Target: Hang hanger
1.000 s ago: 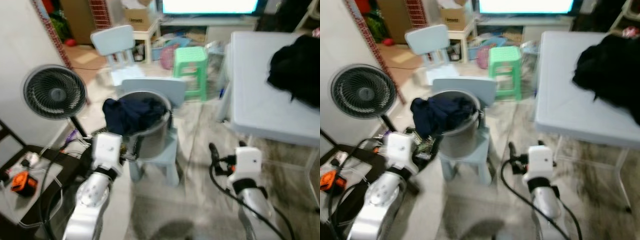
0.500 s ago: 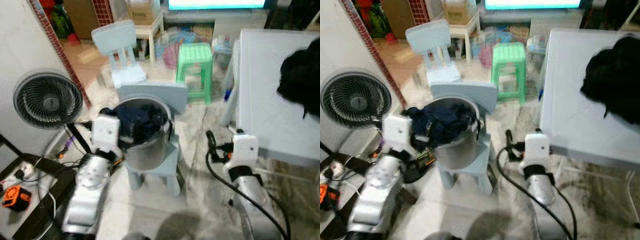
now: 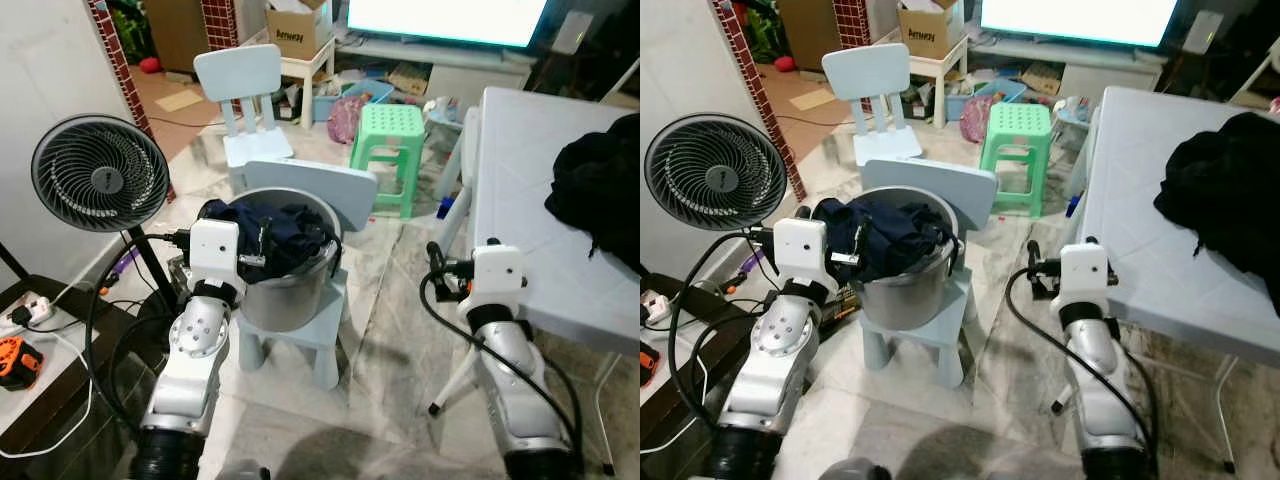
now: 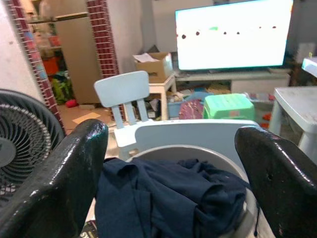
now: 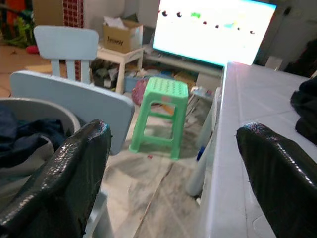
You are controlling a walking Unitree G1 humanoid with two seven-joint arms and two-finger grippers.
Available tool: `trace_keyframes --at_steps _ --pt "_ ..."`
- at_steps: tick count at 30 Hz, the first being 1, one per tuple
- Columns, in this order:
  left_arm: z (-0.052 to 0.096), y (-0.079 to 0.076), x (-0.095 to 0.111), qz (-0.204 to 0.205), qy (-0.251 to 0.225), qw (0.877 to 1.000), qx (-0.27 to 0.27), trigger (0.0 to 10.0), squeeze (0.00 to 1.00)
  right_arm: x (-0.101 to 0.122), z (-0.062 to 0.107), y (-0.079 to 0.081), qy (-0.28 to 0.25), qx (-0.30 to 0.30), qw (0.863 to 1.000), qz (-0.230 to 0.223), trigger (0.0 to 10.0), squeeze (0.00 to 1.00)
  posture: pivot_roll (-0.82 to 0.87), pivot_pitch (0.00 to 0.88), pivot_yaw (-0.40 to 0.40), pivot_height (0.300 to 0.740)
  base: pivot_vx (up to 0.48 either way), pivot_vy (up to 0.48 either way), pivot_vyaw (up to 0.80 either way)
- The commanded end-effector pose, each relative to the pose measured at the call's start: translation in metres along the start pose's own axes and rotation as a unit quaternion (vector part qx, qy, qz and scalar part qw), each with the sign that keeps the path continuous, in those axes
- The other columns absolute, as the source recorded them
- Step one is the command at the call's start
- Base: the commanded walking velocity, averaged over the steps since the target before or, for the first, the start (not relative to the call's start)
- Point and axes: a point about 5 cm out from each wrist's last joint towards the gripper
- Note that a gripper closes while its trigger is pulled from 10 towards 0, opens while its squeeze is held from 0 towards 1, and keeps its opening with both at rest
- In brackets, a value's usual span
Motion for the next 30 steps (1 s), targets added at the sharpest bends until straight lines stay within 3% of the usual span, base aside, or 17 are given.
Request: trace_keyframes --at_steps 1,4,15,19,24,30 --pt "-0.002 0.001 -0.002 0.001 0.001 1.000 0.010 10.0 0.00 0.002 -0.004 -0.002 0.001 0.015 1.000 -0.012 10.0 0.00 -0.01 0.000 -0.081 0.740 0.000 0.000 0.00" --pt "-0.005 -0.001 -0.005 0.012 -0.004 0.999 0.029 10.0 0.00 0.003 -0.008 -0.005 -0.011 0.047 0.999 0.004 10.0 0.00 0.00 0.000 -0.121 0.740 0.000 0.000 0.00" --pt "-0.007 0.011 -0.022 0.018 0.012 0.999 0.049 10.0 0.00 -0.002 -0.004 -0.016 -0.009 0.005 1.000 -0.004 10.0 0.00 -0.07 0.000 -0.092 0.740 0.000 0.000 0.00" --pt "-0.006 0.014 -0.021 0.025 0.014 0.998 0.055 10.0 0.00 -0.006 0.005 -0.009 -0.013 0.030 0.999 0.013 10.0 0.00 -0.08 0.000 -0.038 0.740 0.000 0.189 0.00" --pt "0.010 0.017 -0.030 0.019 0.033 0.998 0.048 10.0 0.00 -0.005 0.013 -0.002 -0.021 0.035 0.999 -0.013 10.0 0.00 -0.07 0.000 -0.010 0.740 0.147 0.415 0.16" --pt "0.012 0.015 -0.030 0.017 0.033 0.999 0.039 10.0 0.00 -0.004 0.015 0.003 -0.020 0.042 0.999 -0.021 10.0 0.00 -0.06 0.000 -0.007 0.740 0.305 0.369 0.53"
Point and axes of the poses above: a point about 5 cm out from each wrist's last joint towards the gripper, its own z axis pointing back from the gripper into the wrist, its own x axis along the axis of the wrist's last joint, y = z × x, and after that the axes turned 13 degrees about z, right-handed
